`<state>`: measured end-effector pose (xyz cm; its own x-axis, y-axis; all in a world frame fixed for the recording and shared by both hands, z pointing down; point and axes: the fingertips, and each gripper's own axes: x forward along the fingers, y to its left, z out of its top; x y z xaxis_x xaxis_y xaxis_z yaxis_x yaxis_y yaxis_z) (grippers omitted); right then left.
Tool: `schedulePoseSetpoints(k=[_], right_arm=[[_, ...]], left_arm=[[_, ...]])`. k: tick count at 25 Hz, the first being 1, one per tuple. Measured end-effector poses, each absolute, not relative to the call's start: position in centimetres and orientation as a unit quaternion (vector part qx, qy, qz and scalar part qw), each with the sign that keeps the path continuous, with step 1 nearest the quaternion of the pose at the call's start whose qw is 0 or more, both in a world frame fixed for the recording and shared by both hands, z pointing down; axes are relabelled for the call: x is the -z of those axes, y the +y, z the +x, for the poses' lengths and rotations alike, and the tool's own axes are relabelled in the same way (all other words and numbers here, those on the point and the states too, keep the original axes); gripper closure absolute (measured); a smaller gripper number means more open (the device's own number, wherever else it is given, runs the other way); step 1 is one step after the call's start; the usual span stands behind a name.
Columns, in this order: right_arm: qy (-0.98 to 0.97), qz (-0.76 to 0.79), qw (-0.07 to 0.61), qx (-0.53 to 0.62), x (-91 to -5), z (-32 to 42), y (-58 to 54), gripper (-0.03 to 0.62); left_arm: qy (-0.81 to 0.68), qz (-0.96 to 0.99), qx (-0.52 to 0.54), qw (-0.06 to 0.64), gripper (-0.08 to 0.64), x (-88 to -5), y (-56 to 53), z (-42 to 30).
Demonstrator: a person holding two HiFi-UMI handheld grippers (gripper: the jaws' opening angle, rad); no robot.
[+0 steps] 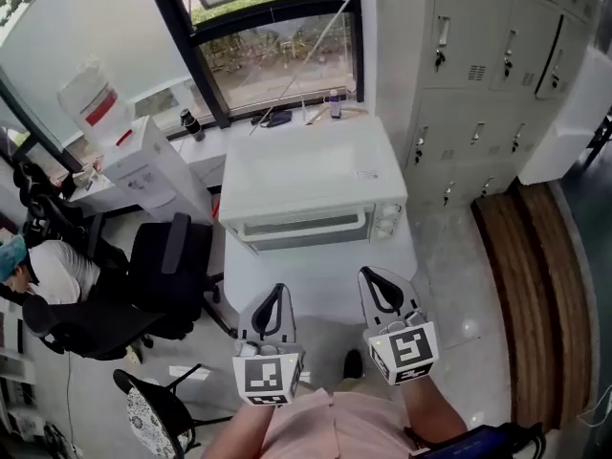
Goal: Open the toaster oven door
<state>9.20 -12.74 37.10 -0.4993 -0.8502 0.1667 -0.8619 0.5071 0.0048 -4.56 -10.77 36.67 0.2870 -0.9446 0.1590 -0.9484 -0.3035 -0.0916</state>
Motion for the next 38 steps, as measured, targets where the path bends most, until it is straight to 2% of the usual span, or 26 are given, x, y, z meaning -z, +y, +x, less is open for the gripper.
schedulePoseSetpoints(k=[11, 22, 24, 26, 28, 38], right_arm=[[-0.891, 0.448, 0.075, -0.007, -35.6, 7.2, -17.4, 0.580], [-0.896, 0.431, 0.106, 0.012, -36.0, 5.7, -20.7, 0.561], [-0.905, 0.407, 0.123, 0.010, -36.7, 5.1, -21.1, 0.543], [-0.914, 0.377, 0.148, 0.005, -37.9, 4.1, -21.3, 0.492], [-0.919, 0.357, 0.168, 0.009, -38.7, 3.3, -21.6, 0.466], [-0.903, 0.315, 0.284, 0.066, -42.6, 2.0, -23.0, 0.410]], left_arm=[[-0.633, 0.770, -0.078, 0.010, 0.546, -36.0, -13.5, -6.2], [-0.627, 0.776, -0.060, 0.011, 0.546, -35.8, -18.0, -7.5], [-0.625, 0.779, -0.058, 0.011, 0.546, -35.7, -18.8, -7.6], [-0.622, 0.781, -0.057, 0.013, 0.546, -35.8, -19.4, -7.7], [-0.619, 0.783, -0.057, 0.014, 0.546, -35.8, -20.0, -7.7], [-0.619, 0.782, -0.068, 0.043, 0.546, -37.7, -22.1, -9.6]])
